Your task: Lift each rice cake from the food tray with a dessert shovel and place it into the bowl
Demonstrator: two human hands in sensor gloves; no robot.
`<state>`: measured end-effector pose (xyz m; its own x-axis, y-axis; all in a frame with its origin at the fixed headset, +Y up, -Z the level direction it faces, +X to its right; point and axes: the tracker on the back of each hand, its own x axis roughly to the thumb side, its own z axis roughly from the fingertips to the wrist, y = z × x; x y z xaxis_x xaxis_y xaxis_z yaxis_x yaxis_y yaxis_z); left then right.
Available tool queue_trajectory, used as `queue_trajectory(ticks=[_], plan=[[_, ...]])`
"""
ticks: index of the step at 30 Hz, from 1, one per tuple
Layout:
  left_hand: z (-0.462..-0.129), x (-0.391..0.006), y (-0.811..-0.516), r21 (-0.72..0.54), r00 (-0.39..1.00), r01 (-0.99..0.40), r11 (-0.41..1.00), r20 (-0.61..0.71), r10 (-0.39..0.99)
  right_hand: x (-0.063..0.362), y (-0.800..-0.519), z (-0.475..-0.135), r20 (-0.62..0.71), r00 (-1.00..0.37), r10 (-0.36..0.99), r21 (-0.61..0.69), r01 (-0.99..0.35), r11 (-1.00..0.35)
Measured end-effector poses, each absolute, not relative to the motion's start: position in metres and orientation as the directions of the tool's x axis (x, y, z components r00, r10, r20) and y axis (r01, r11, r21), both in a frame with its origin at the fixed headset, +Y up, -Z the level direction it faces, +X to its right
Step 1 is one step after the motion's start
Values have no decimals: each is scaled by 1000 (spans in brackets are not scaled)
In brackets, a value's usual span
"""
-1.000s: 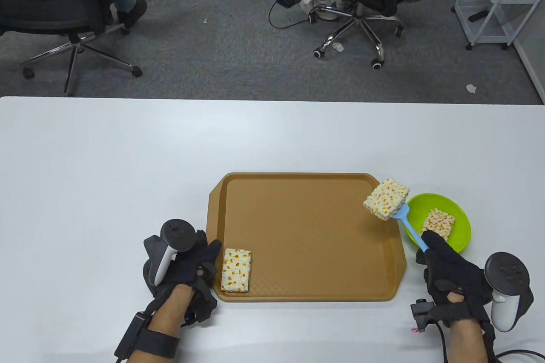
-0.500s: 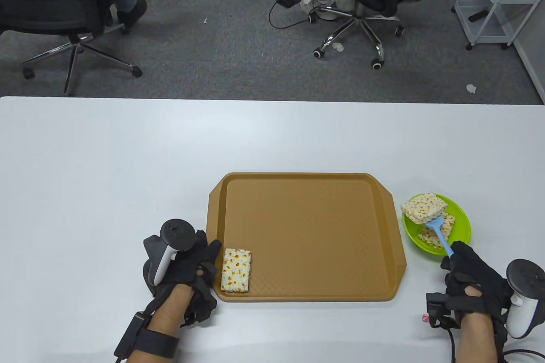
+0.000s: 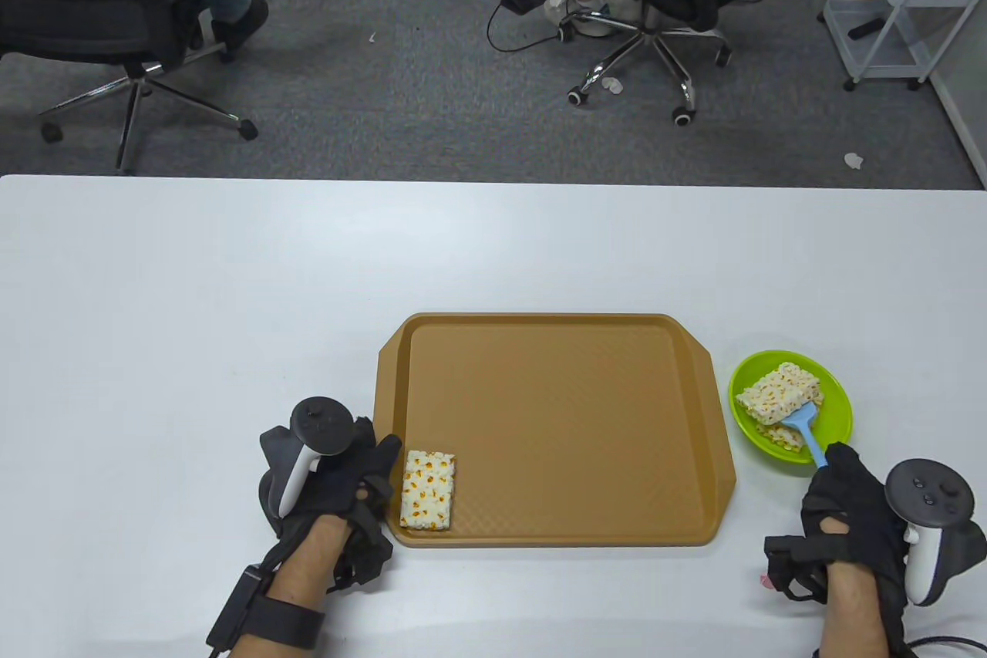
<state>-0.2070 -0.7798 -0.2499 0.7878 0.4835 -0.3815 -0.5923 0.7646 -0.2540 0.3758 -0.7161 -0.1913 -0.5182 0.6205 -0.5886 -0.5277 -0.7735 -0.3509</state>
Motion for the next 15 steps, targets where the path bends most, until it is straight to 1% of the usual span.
queue_trajectory(ticks=[5, 9, 10, 13, 15], plan=[[-250, -207, -780, -253, 787, -593, 764, -382, 484, 367, -710, -192, -587, -628, 511, -357, -366, -860], [-250, -207, -780, -253, 787, -593, 764, -382, 484, 364, -708, -192, -598, -662, 451, -366, -275, -889], [-250, -207, -780, -253, 787, -593, 764, -382, 484, 364, -707, -192, -602, -661, 448, -388, -248, -888], [-249, -207, -780, -253, 787, -593, 764, -382, 484, 368, -706, -191, -620, -653, 435, -400, -214, -891], [-249, -207, -780, -253, 787, -594, 764, -382, 485, 371, -707, -191, -631, -637, 443, -400, -222, -889]])
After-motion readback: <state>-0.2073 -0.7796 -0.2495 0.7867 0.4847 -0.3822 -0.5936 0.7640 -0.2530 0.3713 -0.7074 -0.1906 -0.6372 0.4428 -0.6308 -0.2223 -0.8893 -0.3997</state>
